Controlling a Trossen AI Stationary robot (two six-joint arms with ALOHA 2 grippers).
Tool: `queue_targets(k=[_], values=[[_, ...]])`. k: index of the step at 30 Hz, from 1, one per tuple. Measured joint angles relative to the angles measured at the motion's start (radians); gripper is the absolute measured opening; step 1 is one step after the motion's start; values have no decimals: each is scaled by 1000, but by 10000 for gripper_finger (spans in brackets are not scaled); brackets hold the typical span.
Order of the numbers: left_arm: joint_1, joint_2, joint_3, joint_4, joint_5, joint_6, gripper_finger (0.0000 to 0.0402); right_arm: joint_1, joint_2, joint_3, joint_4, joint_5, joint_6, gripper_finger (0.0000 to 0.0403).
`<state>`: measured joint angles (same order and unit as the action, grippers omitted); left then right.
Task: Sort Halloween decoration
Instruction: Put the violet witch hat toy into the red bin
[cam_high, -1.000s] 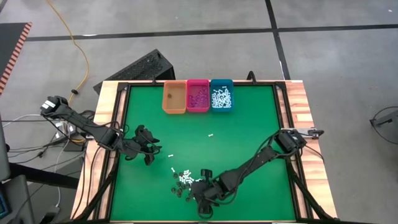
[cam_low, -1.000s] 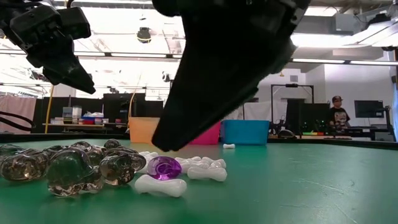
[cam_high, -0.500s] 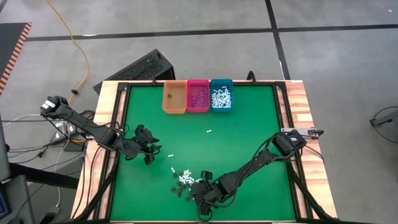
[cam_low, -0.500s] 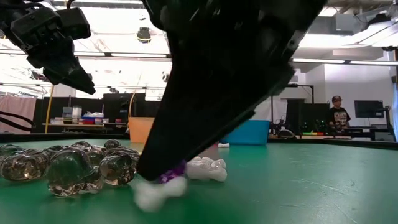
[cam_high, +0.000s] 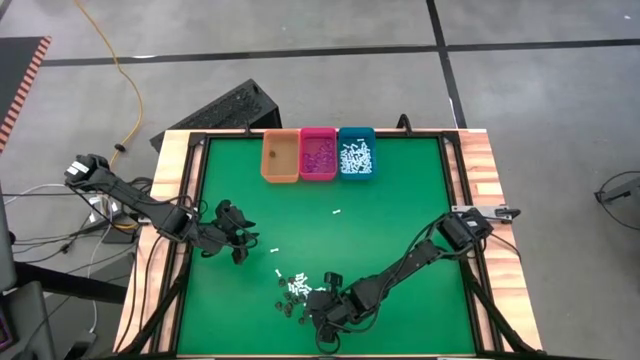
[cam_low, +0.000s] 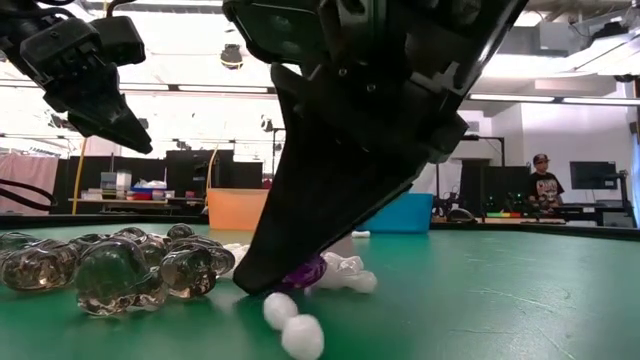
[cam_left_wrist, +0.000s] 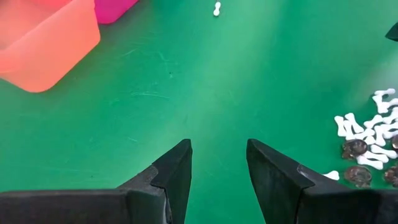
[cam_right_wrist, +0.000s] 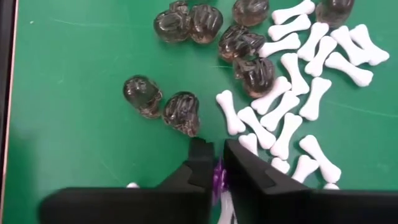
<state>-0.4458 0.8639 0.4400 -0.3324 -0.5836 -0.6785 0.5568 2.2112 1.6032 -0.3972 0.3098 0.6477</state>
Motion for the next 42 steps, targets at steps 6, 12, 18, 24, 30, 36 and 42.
queue_targets(k=[6,12,18,24,30,36,42], values=[[0,0,0,0,-4,0,144,-1,-2,0,0,4,-1,16],[0,0,0,0,-4,0,144,-1,-21,-2,-15,7,-27,16],[0,0,0,-10,-8,0,144,-2,-83,-6,-63,31,-60,16],[0,0,0,-15,-20,0,144,-24,-147,-4,-111,82,-128,16],[0,0,0,-15,-25,1,144,-129,-231,-3,-226,212,-224,16],[0,0,0,-14,-26,17,144,-365,-295,-3,-207,213,-427,16],[0,0,0,-20,-33,19,144,-638,-322,-3,-113,195,-605,16]])
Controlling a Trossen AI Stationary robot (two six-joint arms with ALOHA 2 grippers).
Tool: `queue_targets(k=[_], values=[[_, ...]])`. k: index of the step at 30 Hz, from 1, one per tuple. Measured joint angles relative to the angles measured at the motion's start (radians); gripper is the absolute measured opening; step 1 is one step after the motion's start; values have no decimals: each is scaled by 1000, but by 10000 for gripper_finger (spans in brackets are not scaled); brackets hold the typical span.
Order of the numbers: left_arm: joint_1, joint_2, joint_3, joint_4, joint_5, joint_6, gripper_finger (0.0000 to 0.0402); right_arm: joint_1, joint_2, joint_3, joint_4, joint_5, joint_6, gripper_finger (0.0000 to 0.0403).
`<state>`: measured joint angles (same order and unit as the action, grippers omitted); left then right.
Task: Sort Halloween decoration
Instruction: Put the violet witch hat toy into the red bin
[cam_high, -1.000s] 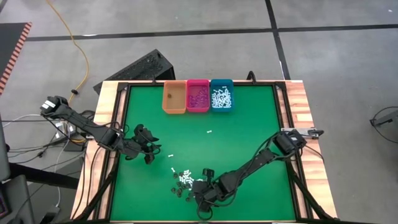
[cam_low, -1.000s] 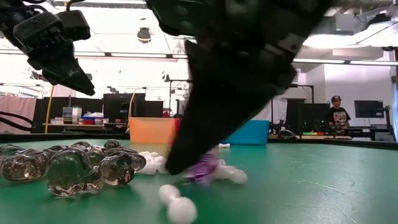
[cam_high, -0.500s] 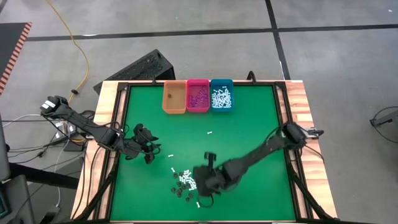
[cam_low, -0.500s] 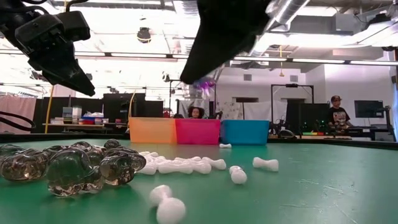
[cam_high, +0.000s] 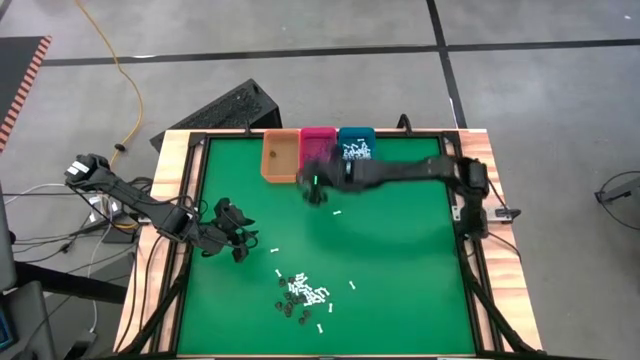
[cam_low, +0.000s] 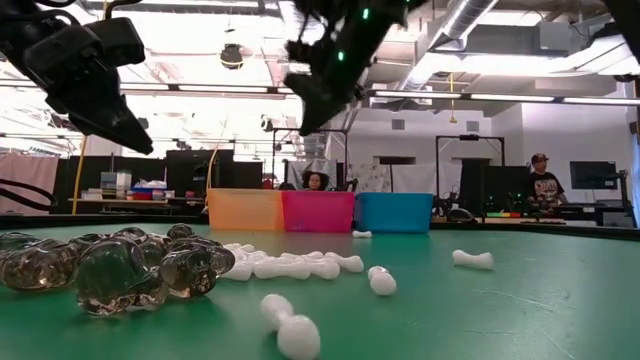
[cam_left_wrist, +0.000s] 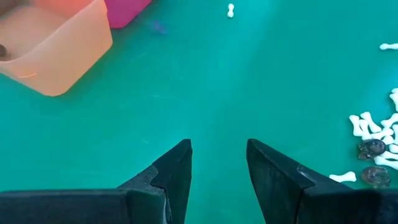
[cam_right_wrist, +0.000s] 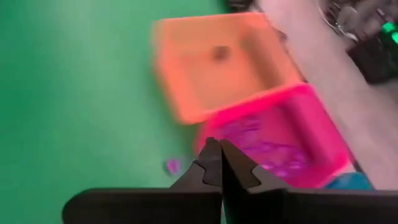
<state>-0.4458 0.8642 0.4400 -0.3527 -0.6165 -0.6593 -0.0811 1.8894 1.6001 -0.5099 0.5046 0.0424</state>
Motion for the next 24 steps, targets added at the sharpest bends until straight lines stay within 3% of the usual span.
queue_targets(k=[3,7,10,15,20,24], values=[[0,0,0,-3,-17,0,144,-127,0,0,35,-59,0,19],[0,0,0,-3,-17,-6,144,-249,9,0,47,-269,37,41],[-1,0,0,-11,-17,-17,144,-268,9,0,25,-409,74,52],[-20,0,0,-23,-21,-31,144,-157,9,0,-23,-456,-88,46],[-41,0,0,-23,-39,-39,144,-60,32,-19,-20,-418,-198,44],[-58,0,0,-23,-46,-57,144,-68,87,-22,-21,-428,-172,81]])
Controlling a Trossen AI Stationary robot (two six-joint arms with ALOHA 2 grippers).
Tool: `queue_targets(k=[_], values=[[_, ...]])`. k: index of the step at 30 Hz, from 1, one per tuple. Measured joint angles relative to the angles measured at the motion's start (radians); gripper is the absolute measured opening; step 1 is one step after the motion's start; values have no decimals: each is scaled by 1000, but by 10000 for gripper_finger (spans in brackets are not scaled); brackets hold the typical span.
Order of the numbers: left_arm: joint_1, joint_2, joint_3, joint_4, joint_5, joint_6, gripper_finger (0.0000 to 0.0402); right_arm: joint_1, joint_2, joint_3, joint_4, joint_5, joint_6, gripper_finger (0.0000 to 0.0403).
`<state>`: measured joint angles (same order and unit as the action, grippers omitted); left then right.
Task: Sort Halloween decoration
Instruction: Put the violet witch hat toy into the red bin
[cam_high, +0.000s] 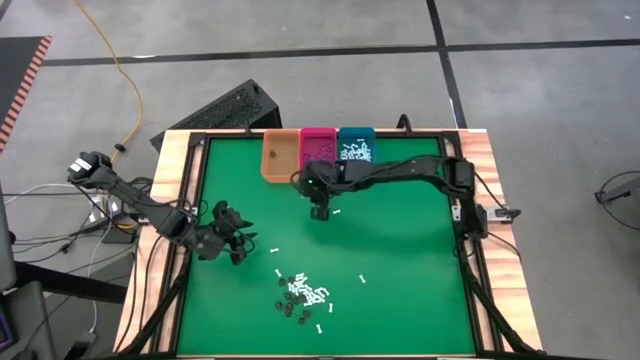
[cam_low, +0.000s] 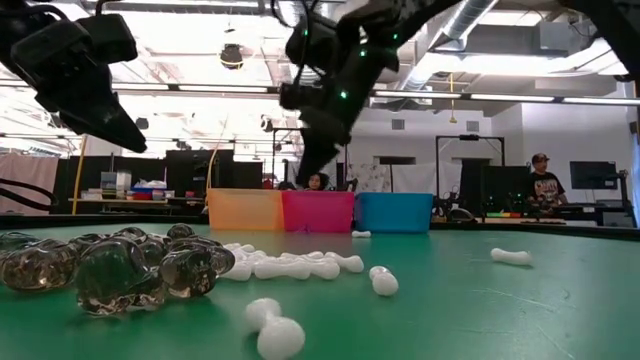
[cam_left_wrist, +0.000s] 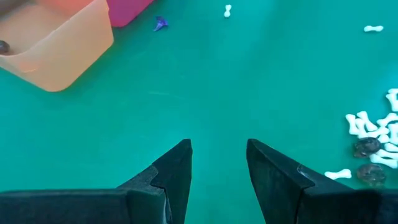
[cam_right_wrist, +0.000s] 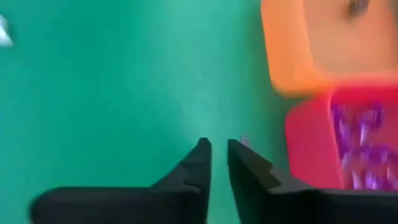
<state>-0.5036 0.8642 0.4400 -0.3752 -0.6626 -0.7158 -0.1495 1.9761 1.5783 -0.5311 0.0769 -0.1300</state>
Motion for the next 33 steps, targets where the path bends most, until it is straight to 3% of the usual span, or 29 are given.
queue_targets(k=[7,12,24,33], values=[[-35,0,0,-15,-6,-12,144,-28,88,2,58,6,70,214],[-40,-1,-1,-37,-35,-16,144,-57,126,2,67,40,81,246],[-40,0,-1,-38,-71,-30,144,-76,184,4,38,49,151,210],[-40,0,-1,-38,-71,-42,144,-57,185,3,21,50,205,55]])
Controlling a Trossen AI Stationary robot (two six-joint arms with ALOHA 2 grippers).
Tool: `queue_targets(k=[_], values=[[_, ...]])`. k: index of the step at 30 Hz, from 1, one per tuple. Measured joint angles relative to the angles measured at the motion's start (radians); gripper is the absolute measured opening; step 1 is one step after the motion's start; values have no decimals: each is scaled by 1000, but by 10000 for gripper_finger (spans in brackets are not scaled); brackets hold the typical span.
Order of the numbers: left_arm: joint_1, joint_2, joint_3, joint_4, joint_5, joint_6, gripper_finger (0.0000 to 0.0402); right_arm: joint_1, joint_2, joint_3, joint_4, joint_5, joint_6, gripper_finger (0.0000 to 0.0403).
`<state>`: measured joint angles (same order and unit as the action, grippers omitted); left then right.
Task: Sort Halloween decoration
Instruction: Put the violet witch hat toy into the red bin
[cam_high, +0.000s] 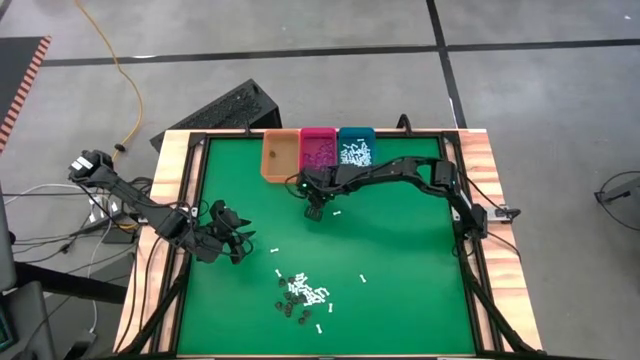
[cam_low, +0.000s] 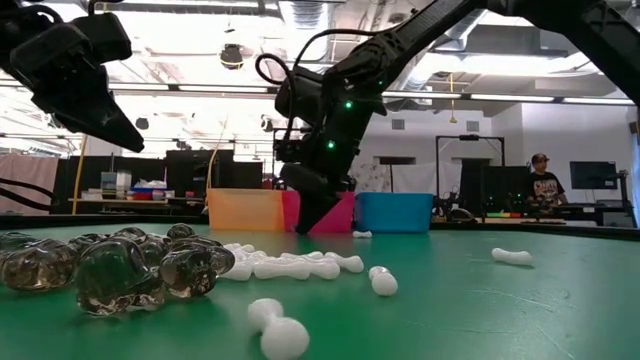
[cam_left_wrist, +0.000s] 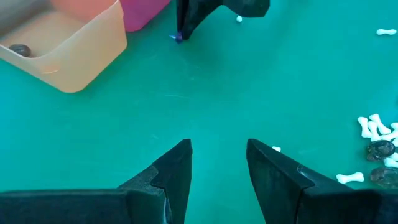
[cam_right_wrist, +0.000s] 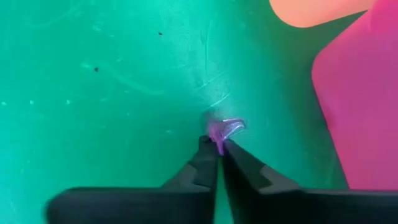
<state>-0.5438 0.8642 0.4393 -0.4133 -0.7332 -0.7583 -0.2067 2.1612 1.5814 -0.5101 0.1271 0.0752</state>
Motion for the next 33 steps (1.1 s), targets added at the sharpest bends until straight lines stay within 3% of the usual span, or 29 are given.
queue_targets(k=[4,9,20,33], values=[[0,0,0,0,2,-6,144,17,1,0,-3,10,1,15],[0,0,0,0,3,-6,144,52,-2,-1,-5,24,8,29],[0,0,0,0,6,-8,144,111,-7,66,-70,52,-21,15],[-2,0,0,-4,13,-15,144,-19,-86,286,-269,170,-144,17]])
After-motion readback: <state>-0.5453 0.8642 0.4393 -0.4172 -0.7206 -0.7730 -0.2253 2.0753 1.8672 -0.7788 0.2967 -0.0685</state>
